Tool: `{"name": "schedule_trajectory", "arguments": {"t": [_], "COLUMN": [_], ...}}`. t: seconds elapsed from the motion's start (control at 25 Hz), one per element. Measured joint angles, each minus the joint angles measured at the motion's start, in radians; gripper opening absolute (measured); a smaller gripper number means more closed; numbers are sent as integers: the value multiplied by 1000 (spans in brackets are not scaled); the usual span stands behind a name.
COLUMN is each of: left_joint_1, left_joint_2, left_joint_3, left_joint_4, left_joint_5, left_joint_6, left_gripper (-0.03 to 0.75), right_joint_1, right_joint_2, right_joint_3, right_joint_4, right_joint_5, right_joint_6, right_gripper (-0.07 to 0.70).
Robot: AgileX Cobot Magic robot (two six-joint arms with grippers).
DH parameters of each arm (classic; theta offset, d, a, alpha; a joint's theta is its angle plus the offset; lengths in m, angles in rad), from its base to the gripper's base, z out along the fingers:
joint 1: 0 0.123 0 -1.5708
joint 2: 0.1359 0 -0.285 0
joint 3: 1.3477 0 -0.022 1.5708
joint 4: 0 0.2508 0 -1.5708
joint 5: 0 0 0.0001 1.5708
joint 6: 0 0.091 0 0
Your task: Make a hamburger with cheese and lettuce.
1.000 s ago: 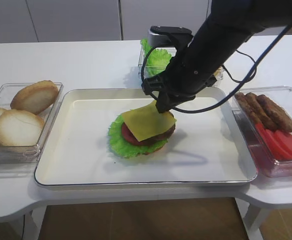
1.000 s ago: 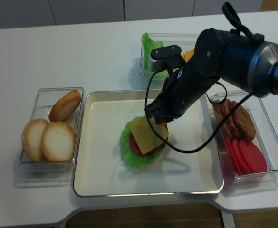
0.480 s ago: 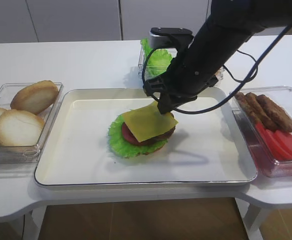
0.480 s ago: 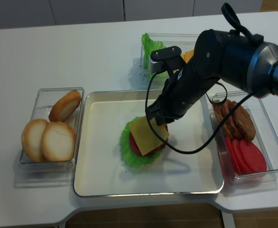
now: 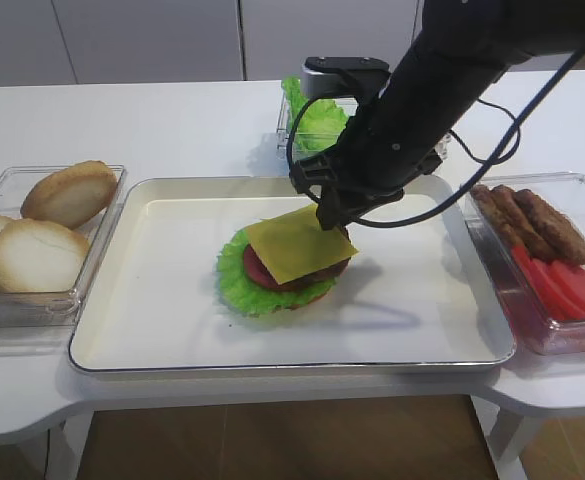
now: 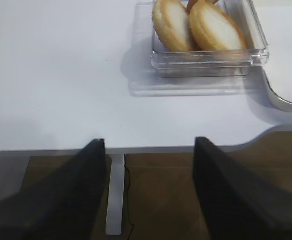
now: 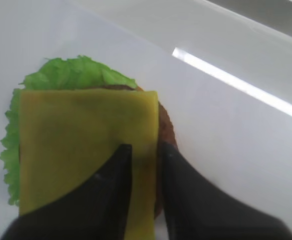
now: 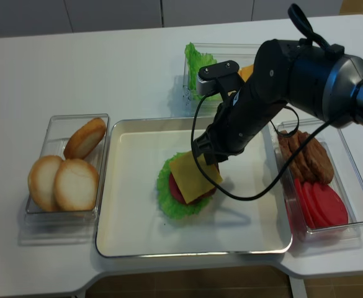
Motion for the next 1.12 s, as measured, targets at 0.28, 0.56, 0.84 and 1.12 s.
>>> {"name": "schedule_trajectory", "arguments": {"t": [0.28,0.56,0.84,1.12], "left_joint_1": [0,0,0,0], "left_joint_2": [0,0,0,0], "left_joint_3": [0,0,0,0], "left_joint_4": [0,0,0,0], "left_joint_5": [0,0,0,0], "left_joint_6": [0,0,0,0], "left_gripper": [416,416,416,416], "right_joint_1": [0,0,0,-21], "right_joint_2": [0,0,-42,-53], "right_joint_3": [0,0,0,0], "right_joint_4": [-4,-28,-194,-289], "right_joint_5": [2,7,17,99], "right_joint_6": [2,34,183,238], "right_gripper": [307,337,337,337]}}
